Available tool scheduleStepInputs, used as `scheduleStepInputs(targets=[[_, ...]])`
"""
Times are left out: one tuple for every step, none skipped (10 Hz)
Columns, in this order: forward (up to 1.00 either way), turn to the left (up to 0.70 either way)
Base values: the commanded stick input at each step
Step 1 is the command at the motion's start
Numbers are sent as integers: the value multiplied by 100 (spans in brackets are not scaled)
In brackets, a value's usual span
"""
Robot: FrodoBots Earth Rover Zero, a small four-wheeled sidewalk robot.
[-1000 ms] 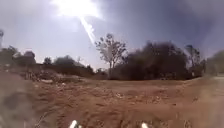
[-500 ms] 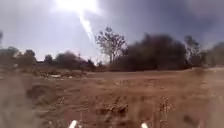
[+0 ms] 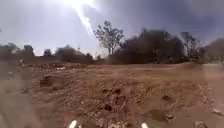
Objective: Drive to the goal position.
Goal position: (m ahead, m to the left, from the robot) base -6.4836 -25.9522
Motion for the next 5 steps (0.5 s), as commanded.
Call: scheduleStepInputs(targets=[[0, 0], [0, 0], [0, 0], [0, -19], [0, -40]])
